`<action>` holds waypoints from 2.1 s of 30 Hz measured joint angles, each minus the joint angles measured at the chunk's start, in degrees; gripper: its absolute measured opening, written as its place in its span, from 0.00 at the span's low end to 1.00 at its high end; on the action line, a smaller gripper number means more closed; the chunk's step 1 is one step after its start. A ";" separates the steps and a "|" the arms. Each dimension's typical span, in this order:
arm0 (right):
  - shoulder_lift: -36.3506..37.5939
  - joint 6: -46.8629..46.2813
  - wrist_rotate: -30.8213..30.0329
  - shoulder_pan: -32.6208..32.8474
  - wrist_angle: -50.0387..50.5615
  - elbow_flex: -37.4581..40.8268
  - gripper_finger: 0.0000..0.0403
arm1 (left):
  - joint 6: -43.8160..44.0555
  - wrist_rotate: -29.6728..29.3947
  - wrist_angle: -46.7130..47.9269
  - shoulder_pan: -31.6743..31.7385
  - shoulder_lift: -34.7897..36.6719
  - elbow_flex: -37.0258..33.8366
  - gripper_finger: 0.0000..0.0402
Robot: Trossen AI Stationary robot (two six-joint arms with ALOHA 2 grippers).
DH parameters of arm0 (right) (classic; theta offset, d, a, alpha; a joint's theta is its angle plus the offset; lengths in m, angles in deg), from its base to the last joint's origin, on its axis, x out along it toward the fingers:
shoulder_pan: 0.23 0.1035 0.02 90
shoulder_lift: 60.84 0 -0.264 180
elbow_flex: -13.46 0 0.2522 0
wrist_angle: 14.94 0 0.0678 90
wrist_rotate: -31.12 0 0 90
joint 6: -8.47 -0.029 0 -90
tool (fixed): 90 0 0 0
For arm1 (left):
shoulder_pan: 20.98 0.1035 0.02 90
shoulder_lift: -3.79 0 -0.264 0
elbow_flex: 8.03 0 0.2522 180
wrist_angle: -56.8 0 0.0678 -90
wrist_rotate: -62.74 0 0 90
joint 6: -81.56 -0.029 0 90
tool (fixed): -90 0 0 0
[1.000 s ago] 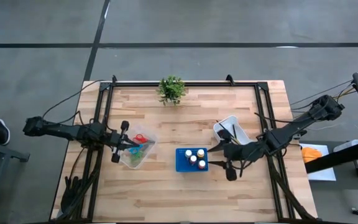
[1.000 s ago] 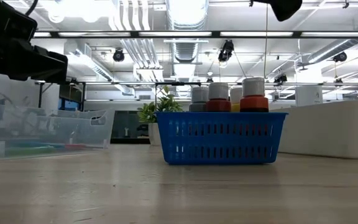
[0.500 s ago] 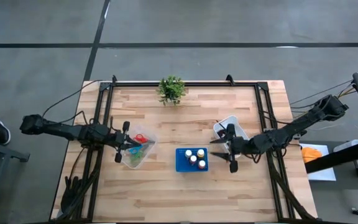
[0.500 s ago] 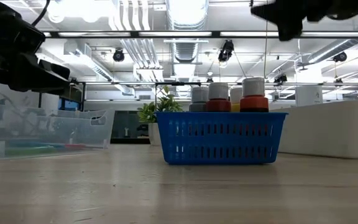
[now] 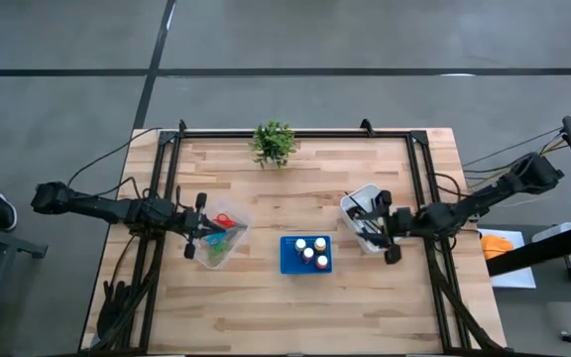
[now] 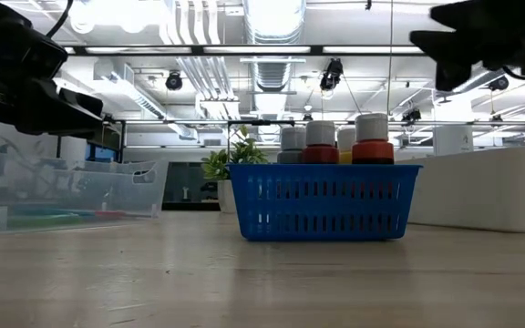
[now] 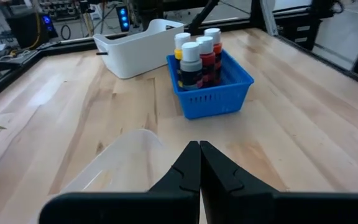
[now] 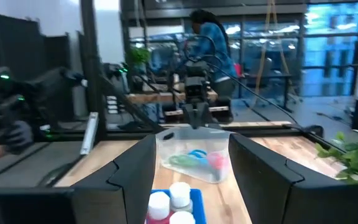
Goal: Pick & Place Paint Supplies
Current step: Return to Home Position
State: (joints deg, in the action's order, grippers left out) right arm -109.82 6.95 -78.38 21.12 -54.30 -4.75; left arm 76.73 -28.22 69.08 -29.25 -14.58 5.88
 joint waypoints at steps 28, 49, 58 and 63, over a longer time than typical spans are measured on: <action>45.78 2.42 10.58 0.13 43.73 3.95 0.50 | -4.05 -13.50 -2.60 0.13 4.61 -0.04 0.00; 48.03 -2.18 8.57 0.13 53.76 2.84 0.50 | 1.96 -11.90 3.32 0.11 10.07 1.66 0.00; 47.47 2.44 8.53 0.13 53.83 2.84 0.50 | 5.06 -11.89 3.39 0.11 9.59 1.66 0.00; 47.42 6.47 8.51 0.13 53.83 2.84 0.50 | 5.04 -11.89 3.41 0.11 9.53 1.66 0.00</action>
State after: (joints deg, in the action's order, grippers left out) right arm -62.40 13.42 -69.87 21.25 -0.47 -1.91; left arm 81.77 -40.10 72.49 -29.15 -5.05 7.54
